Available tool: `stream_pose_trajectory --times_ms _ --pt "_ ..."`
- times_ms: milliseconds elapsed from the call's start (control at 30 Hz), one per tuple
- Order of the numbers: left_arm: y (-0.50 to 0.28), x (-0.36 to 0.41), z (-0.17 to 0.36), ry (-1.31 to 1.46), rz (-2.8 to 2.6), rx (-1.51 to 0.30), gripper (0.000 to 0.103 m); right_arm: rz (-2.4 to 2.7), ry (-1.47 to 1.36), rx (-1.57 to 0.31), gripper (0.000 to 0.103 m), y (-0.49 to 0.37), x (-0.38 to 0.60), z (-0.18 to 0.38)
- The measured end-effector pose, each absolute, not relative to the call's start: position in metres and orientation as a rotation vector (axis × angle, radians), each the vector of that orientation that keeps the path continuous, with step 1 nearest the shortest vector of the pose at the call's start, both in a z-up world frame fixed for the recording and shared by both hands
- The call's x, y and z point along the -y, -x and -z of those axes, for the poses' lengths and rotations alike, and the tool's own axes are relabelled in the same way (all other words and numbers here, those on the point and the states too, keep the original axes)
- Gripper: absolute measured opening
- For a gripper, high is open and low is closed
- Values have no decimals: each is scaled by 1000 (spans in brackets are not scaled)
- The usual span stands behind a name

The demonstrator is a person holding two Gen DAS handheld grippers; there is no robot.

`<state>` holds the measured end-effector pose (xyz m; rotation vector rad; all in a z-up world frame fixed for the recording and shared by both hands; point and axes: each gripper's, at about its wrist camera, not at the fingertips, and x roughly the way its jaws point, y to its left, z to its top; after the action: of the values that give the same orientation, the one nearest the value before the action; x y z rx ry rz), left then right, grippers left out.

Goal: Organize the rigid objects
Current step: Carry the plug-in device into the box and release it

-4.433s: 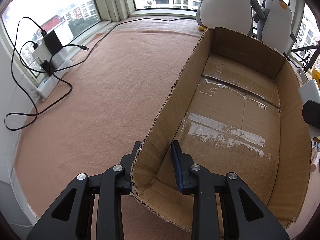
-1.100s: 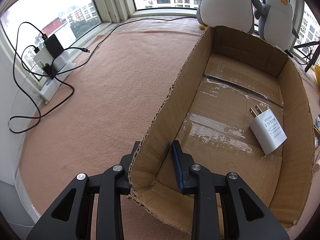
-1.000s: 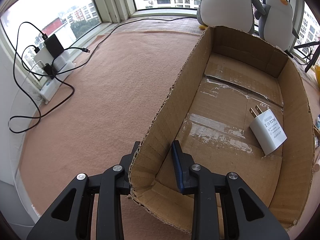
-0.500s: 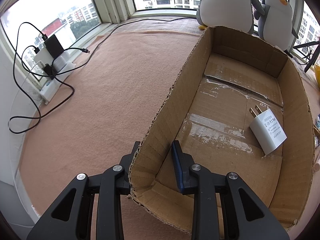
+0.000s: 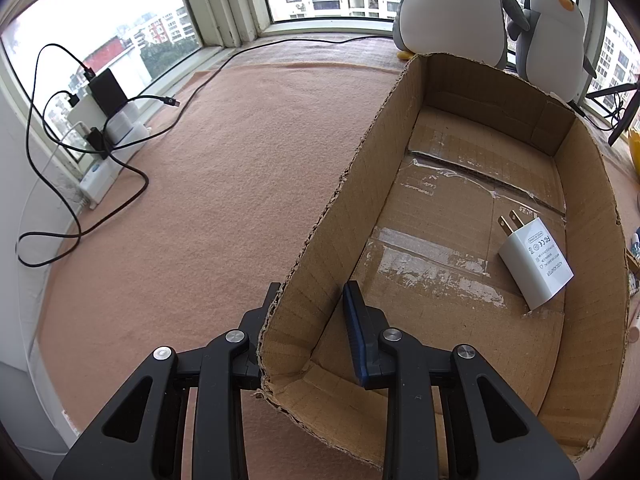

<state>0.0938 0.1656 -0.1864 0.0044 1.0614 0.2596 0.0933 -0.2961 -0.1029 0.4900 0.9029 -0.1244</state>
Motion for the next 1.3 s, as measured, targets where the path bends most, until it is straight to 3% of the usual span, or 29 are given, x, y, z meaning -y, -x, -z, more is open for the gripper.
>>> stream_pose_trajectory --times_ms 500,1300 --pt "-96 -163 186 -3 -256 -1057 27 -174 -275 -863 20 -120 144 57" --pt "-97 -160 187 -3 -251 -1047 27 -300 -57 -986 20 -188 5 110"
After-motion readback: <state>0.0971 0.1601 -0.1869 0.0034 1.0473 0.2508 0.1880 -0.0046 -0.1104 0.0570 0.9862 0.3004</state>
